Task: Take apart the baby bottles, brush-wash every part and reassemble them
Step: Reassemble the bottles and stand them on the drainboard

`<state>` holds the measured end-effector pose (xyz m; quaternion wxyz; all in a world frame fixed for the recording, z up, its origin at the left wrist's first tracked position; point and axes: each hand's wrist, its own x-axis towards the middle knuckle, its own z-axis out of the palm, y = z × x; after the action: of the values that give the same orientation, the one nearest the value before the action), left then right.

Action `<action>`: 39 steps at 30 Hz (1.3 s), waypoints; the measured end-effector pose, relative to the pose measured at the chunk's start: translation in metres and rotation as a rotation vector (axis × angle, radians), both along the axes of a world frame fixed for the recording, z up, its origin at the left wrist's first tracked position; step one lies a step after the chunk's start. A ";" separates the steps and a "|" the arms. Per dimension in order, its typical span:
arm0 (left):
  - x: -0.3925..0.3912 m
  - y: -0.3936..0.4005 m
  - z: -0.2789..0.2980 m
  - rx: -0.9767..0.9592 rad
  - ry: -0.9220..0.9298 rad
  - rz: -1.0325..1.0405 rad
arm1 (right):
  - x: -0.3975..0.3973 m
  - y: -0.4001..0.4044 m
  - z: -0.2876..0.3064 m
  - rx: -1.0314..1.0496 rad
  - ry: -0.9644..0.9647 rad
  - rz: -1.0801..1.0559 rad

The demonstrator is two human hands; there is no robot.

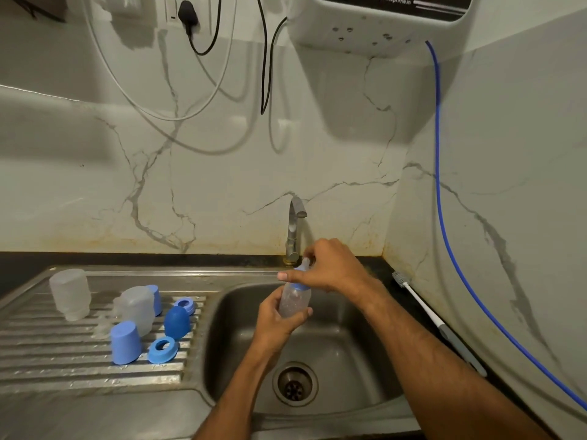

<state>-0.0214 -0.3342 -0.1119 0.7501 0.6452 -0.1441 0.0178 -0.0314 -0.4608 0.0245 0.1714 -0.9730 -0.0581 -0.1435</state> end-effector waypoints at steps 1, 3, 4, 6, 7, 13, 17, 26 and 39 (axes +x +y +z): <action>0.001 0.000 0.001 -0.009 -0.001 0.009 | 0.000 -0.002 0.004 0.041 0.025 0.074; 0.003 0.001 0.002 -0.014 -0.001 0.022 | 0.002 -0.003 0.009 0.057 0.097 0.206; 0.005 0.001 0.002 -0.017 0.001 0.022 | 0.003 -0.001 0.008 0.039 0.106 0.233; 0.006 0.001 0.000 -0.014 0.007 0.026 | 0.004 0.003 0.002 0.029 0.069 0.209; 0.006 0.000 -0.002 -0.007 0.007 0.029 | 0.005 0.003 -0.003 0.041 0.038 0.180; 0.005 0.001 -0.002 -0.014 0.015 0.044 | 0.008 0.008 -0.014 0.037 -0.035 -0.010; 0.005 0.001 -0.005 -0.010 0.017 0.032 | 0.003 0.002 -0.014 0.106 -0.006 0.045; 0.010 0.001 -0.004 -0.020 -0.012 0.018 | 0.007 -0.002 -0.020 0.257 -0.071 0.135; 0.005 -0.003 -0.004 0.006 -0.013 0.019 | 0.002 -0.011 -0.026 0.393 -0.008 0.043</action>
<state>-0.0161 -0.3374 -0.1155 0.7471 0.6485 -0.1428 0.0288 -0.0299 -0.4718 -0.0011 0.3606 -0.9188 -0.0504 -0.1524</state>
